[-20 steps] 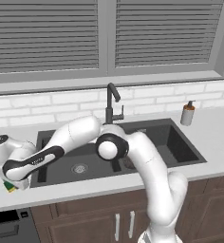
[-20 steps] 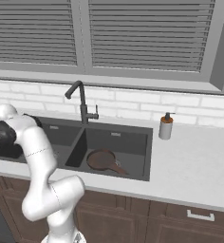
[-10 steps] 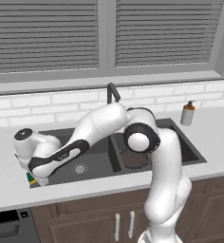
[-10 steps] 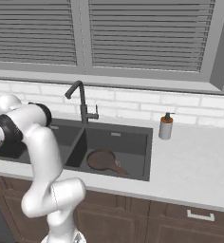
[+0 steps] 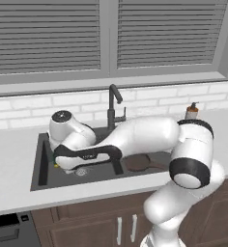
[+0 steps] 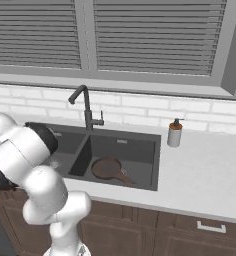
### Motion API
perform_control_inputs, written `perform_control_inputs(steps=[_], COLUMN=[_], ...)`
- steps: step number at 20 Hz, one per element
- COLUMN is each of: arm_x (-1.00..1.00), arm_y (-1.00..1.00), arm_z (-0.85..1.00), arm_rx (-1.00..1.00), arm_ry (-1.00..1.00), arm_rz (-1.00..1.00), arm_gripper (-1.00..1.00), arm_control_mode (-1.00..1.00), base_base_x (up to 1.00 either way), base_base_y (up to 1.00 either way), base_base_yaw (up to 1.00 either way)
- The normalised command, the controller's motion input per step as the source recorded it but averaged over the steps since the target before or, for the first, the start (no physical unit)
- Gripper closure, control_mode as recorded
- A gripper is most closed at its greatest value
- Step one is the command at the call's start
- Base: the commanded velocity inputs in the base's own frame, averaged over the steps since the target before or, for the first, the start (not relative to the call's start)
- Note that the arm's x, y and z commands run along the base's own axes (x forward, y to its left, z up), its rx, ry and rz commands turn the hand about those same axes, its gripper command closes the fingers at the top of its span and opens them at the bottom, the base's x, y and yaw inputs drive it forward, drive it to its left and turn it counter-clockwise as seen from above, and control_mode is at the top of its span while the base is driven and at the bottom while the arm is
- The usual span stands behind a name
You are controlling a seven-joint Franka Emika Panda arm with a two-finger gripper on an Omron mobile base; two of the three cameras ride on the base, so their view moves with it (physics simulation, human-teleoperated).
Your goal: Pick the pan and sponge and place them into the sink. Then turn on the water.
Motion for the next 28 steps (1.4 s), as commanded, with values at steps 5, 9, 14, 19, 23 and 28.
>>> perform_control_inputs(steps=[5,9,14,19,23,28], arm_x=[0.0,0.0,0.0,0.0,0.0,0.14], arm_y=[-1.0,-1.0,-1.0,-1.0,-1.0,-1.0], arm_z=[0.27,0.24,0.31,0.27,0.18,0.14], arm_rx=[0.24,0.21,0.2,0.04,0.0,0.0], arm_ry=[-0.08,-0.02,0.05,0.22,0.2,0.23], arm_rz=[-0.24,-0.17,-0.17,-0.19,-0.2,-0.22], arm_gripper=[1.0,1.0,1.0,1.0,1.0,1.0], arm_control_mode=[-1.0,-1.0,-1.0,-1.0,-1.0,-1.0], base_base_x=[0.0,0.0,0.0,0.0,0.0,0.0], base_base_y=[0.0,0.0,0.0,0.0,0.0,0.0], base_base_yaw=[0.0,0.0,0.0,0.0,0.0,0.0])
